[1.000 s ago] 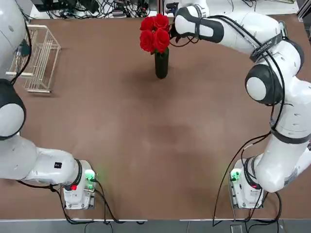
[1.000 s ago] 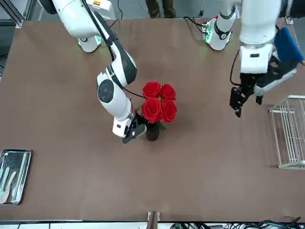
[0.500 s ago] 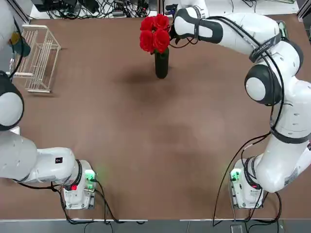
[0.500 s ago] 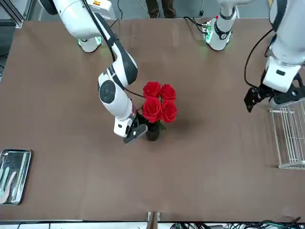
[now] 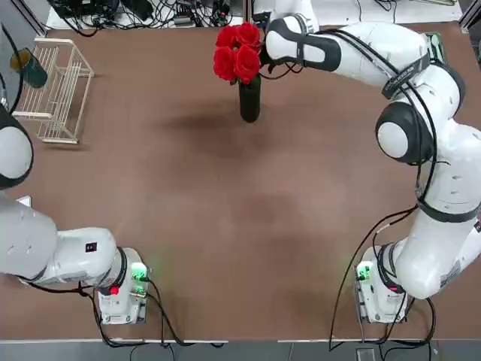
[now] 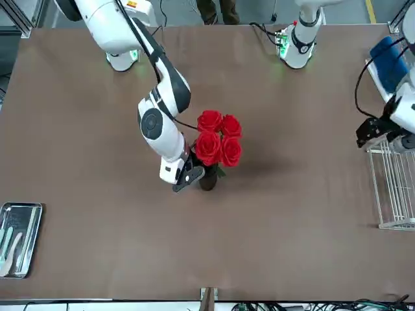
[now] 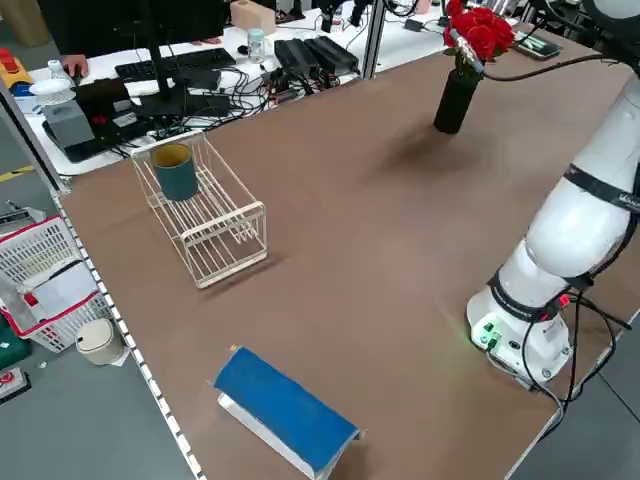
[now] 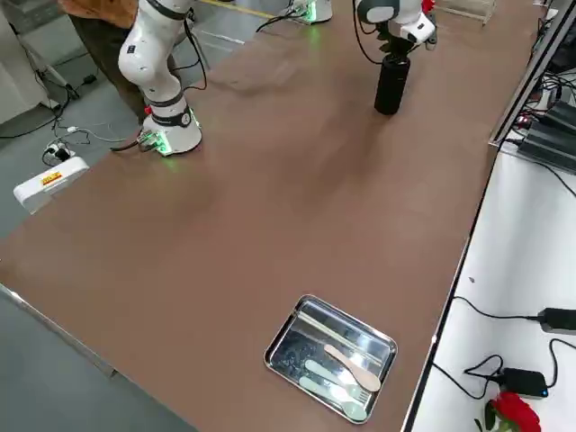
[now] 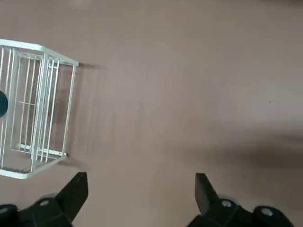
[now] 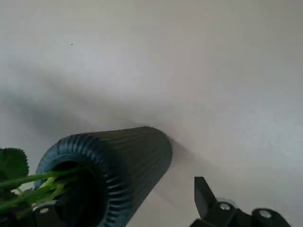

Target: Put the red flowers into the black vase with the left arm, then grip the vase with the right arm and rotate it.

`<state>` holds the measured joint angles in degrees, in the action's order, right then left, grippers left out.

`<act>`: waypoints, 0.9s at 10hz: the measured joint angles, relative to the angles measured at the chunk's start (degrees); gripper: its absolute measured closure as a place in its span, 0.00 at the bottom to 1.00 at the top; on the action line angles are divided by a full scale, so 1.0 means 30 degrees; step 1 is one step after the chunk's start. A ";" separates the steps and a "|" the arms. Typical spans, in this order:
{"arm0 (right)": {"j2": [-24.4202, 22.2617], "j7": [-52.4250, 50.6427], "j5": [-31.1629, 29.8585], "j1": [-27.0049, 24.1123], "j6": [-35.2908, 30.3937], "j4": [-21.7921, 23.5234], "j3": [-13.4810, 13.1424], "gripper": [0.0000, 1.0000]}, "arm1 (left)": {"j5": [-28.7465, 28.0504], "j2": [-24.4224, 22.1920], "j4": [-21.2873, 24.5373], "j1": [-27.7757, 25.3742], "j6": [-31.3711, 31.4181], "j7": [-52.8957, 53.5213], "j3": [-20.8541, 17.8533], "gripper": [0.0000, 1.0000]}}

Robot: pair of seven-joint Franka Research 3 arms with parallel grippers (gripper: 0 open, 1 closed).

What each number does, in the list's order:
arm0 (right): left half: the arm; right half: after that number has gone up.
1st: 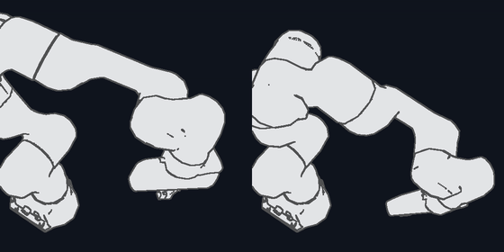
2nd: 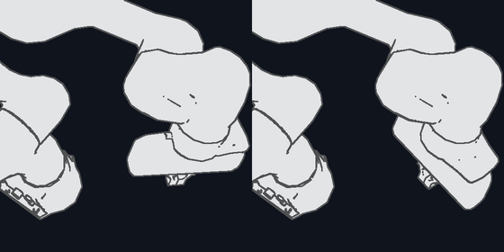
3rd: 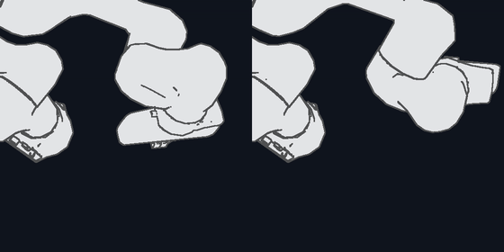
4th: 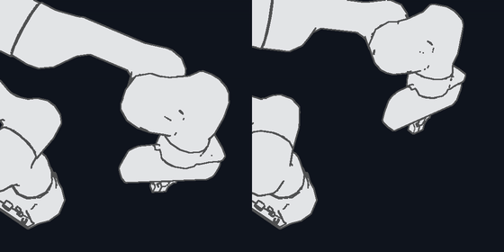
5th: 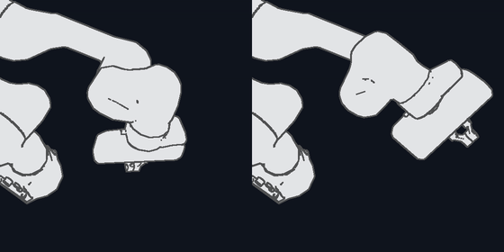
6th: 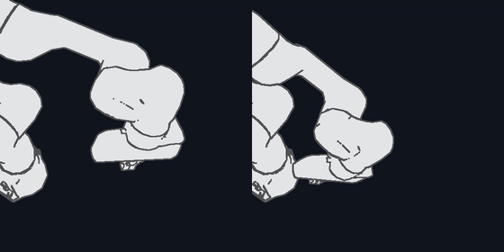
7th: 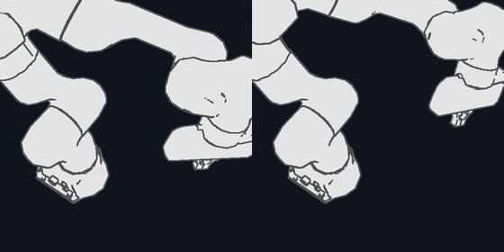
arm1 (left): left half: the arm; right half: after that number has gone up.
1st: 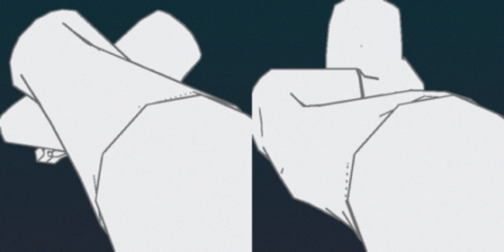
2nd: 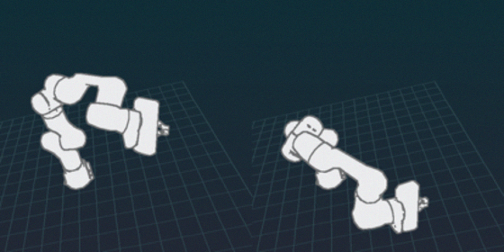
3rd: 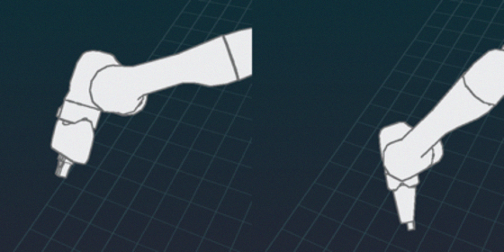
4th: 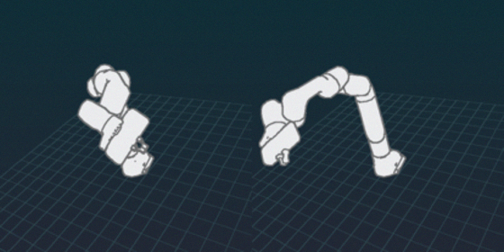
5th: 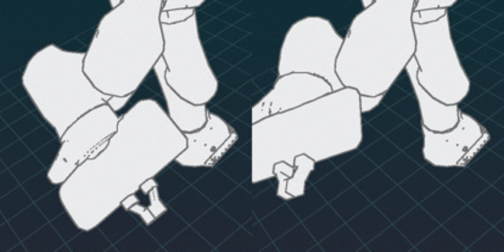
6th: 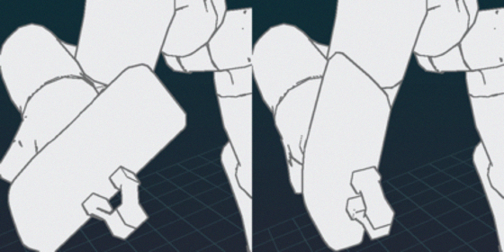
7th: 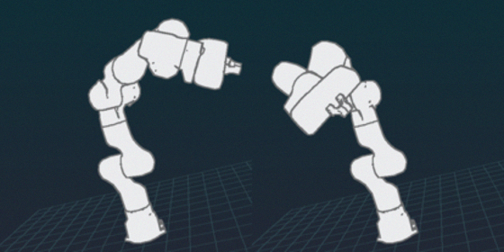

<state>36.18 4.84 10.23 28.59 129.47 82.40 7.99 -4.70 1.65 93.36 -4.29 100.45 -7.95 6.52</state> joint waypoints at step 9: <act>0.0019 0.0056 0.0001 0.0146 -0.0144 0.0008 0.0039 0.55 | 0.1404 0.0309 -0.1941 0.1665 -0.2904 0.0041 -0.0020 0.00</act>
<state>36.23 5.01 10.23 29.03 129.04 82.42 8.11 -0.49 2.58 87.54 0.70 91.74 -7.83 6.46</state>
